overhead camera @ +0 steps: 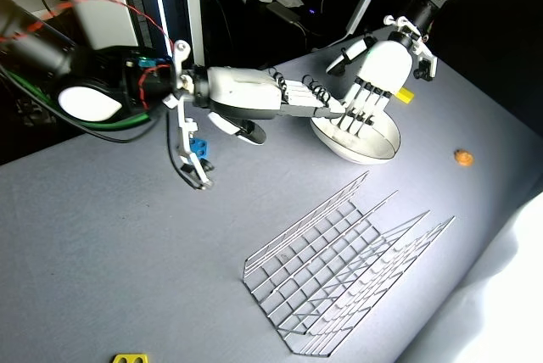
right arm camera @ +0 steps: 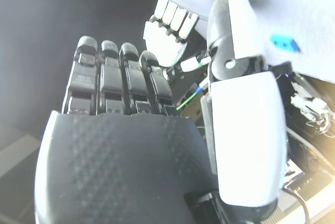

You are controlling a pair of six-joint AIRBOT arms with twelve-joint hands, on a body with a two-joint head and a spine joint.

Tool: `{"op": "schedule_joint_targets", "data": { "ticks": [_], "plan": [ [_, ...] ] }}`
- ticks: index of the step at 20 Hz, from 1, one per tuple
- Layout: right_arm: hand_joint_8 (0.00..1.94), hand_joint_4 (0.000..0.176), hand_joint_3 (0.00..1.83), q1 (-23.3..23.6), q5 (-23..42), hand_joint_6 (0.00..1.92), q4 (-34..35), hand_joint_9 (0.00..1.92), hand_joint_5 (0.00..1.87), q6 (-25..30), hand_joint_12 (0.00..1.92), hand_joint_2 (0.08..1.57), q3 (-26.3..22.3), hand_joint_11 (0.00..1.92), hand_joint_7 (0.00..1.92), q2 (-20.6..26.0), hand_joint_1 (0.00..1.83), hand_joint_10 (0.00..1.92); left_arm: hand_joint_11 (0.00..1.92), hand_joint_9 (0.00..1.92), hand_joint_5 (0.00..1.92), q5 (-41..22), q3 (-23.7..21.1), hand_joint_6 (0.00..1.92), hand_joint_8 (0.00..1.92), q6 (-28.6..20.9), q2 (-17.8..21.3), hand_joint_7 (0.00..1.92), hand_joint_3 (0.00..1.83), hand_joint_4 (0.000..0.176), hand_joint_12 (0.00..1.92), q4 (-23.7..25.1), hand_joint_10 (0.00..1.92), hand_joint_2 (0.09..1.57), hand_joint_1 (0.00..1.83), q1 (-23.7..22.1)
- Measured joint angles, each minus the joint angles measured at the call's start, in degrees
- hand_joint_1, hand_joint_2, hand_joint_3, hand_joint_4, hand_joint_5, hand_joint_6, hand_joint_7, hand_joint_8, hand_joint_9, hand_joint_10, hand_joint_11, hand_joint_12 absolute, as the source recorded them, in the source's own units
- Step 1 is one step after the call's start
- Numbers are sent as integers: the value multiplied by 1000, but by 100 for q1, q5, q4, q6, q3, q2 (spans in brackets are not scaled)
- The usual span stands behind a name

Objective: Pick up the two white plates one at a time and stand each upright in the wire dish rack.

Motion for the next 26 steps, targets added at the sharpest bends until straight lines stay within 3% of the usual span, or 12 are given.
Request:
{"op": "schedule_joint_targets", "data": {
  "ticks": [8,16,19,20,21,23,26],
  "plan": [
    [0,0,16,428,-223,0,313,0,0,-107,0,1153,981,0,0,-1154,1117,0,17,0,0,52,-13,0,0,-151,-72,0,0,0,8,11,0,1094,0,-105],
    [0,0,11,428,-398,3,669,0,8,-192,0,1166,1506,0,0,-1768,1208,0,11,0,0,66,-11,0,0,-208,-94,0,7,0,7,-33,0,1117,0,-122],
    [1,0,41,426,-339,14,706,0,39,-212,4,1243,1580,7,4,-1805,1117,0,18,0,0,66,-11,0,0,-208,-94,0,2,0,11,-33,0,1108,0,-122],
    [8,0,0,428,-293,9,708,21,96,-214,147,1291,1580,1,52,-1818,1091,2,39,0,0,68,-11,0,0,-208,-94,0,4,0,21,-35,0,1111,0,-122],
    [16,0,0,428,-249,25,704,86,179,-214,411,1278,1580,0,129,-1832,1108,24,23,0,0,66,-11,0,0,-210,-94,0,2,0,15,-48,0,1109,0,-125],
    [21,0,0,442,-212,31,684,152,242,-214,696,1266,1580,0,201,-1858,1027,47,2,0,0,68,-4,0,0,-210,-101,0,2,0,7,-68,0,1109,0,-122],
    [69,0,0,442,-188,106,719,488,536,-208,1404,1201,1580,0,561,-1871,1155,200,13,0,0,66,-4,0,0,-227,-101,0,1,0,14,-70,0,1107,0,-122]
  ]
}}
